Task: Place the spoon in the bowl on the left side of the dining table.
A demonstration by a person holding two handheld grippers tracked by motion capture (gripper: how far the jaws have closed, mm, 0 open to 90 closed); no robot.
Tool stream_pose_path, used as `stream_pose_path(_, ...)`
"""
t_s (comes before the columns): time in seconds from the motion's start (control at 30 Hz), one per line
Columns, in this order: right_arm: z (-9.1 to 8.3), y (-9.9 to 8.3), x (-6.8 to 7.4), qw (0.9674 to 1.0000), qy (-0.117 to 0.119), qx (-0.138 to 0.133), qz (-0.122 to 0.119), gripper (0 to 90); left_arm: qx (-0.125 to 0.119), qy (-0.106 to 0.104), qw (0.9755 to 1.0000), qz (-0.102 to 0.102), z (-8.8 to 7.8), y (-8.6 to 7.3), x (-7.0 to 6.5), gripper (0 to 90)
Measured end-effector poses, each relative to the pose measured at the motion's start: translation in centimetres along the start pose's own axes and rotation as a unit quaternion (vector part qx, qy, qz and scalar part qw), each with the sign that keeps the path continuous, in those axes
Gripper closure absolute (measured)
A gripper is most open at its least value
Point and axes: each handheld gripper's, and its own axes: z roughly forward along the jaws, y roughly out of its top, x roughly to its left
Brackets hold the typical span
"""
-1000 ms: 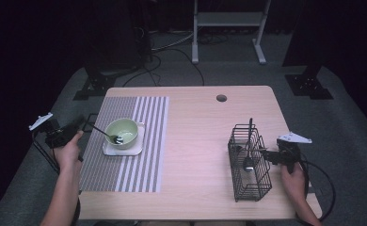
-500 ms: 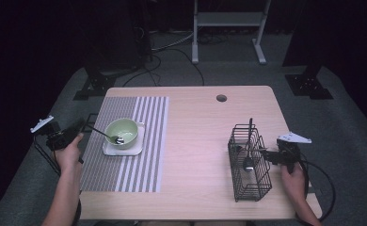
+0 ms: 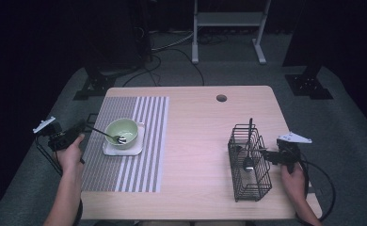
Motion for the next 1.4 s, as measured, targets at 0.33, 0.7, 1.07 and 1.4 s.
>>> stream_pose_path(0.33, 0.0, 0.0, 0.0, 1.0000, 0.003, 0.001, 0.001, 13.6, 0.004, 0.004, 1.0000, 0.000, 0.4, -0.2, 0.3, 87.4)
stream_pose_path(0.7, 0.0, 0.0, 0.0, 1.0000, 0.002, -0.001, 0.001, 13.6, 0.011, 0.007, 0.9999, -0.005, 0.8, -1.0, 0.6, 85.8)
stream_pose_path(1.07, 0.0, 0.0, 0.1, 1.0000, -0.003, 0.002, -0.002, 13.6, 0.012, 0.008, 0.9999, -0.009, 0.7, -1.4, 1.0, 82.2)
stream_pose_path(1.4, 0.0, 0.0, 0.2, 1.0000, -0.005, 0.002, -0.004, 13.6, 0.010, 0.011, 0.9998, -0.014, 0.4, -1.5, 1.3, 74.9)
